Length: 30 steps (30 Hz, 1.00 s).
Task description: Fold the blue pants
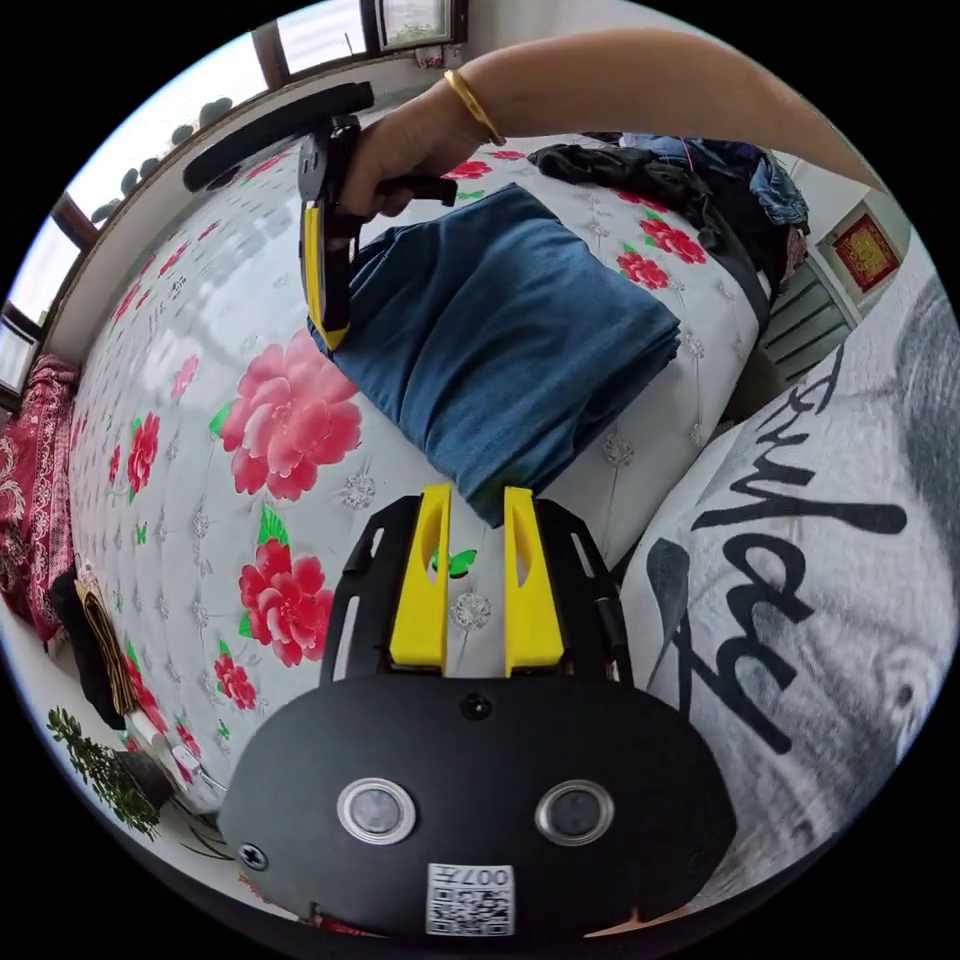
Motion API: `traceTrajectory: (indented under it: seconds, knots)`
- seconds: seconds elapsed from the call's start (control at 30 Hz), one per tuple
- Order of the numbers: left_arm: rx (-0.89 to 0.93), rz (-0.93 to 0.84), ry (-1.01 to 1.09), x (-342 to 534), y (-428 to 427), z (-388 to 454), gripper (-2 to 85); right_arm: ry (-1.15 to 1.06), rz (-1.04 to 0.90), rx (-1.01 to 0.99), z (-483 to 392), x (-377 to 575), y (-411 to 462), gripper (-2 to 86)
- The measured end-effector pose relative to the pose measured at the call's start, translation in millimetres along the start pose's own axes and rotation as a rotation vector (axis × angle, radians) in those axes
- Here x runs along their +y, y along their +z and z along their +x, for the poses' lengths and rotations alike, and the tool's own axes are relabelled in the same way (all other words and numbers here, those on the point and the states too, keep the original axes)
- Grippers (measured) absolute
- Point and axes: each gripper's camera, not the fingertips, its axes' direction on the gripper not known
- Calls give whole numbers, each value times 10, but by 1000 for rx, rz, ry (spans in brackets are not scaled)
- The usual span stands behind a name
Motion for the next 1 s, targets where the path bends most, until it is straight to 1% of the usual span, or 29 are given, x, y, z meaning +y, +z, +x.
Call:
traceTrajectory:
  seconds: [0.1,0.17,0.37,0.5,0.6,0.73,0.83,0.9,1.0]
  knots:
    - [-21,-27,27,-94,123,37,21,10,-17,-12,49,-62,-52,2]
    - [-63,-43,109,-90,114,109,1,26,-21,-26,91,-84,-97,-1]
    - [-53,-46,154,-21,-150,148,-8,143,67,44,288,66,-377,-3]
    - [-78,-101,157,-40,-35,40,-9,275,39,13,563,184,-41,0]
    - [-8,-74,75,-4,-135,-198,-8,368,120,-91,681,359,115,6]
    - [117,-17,-80,99,-387,-615,-9,299,242,-118,513,640,-37,40]
    - [178,53,-174,270,-636,-914,-9,308,392,-115,274,1060,-313,65]
    - [185,99,-195,317,-799,-1051,-9,331,453,-82,62,1394,-400,77]
    - [170,140,-138,151,-995,-1162,-5,378,479,-3,-399,1974,-301,90]
